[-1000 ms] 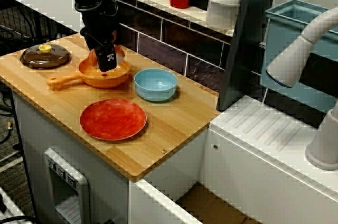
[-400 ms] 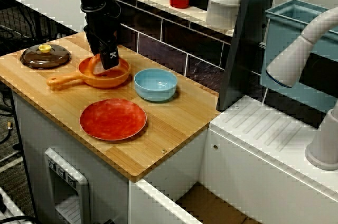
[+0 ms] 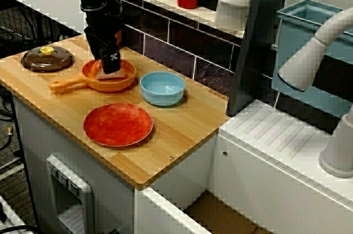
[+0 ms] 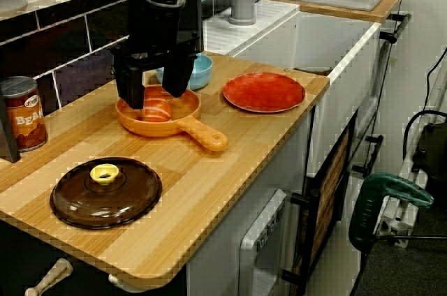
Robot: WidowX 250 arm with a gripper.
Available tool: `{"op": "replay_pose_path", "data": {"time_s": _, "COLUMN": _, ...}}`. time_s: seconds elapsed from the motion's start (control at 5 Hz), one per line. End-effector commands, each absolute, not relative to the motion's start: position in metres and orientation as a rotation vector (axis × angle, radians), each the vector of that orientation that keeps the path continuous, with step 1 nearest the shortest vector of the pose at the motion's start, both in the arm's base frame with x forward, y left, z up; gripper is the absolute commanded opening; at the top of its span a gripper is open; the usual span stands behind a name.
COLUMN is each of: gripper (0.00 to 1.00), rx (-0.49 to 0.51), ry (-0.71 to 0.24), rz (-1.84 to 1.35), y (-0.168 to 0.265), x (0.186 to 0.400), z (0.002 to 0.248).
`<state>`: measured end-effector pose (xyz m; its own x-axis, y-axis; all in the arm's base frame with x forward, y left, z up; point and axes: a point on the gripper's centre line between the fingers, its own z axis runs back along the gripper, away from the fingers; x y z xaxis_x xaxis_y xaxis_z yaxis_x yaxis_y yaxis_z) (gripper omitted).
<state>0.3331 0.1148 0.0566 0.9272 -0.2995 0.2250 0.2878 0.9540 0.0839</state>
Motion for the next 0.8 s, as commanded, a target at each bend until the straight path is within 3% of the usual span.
{"op": "replay_pose_path", "data": {"time_s": 0.0, "gripper": 1.00, "rx": 0.060, "ry": -0.305, "rz": -0.289, "y": 0.133, "x": 0.321, "z": 0.093}}
{"op": "replay_pose_path", "data": {"time_s": 0.6, "gripper": 1.00, "rx": 0.085, "ry": -0.311, "rz": -0.282, "y": 0.165, "x": 0.302, "z": 0.087}}
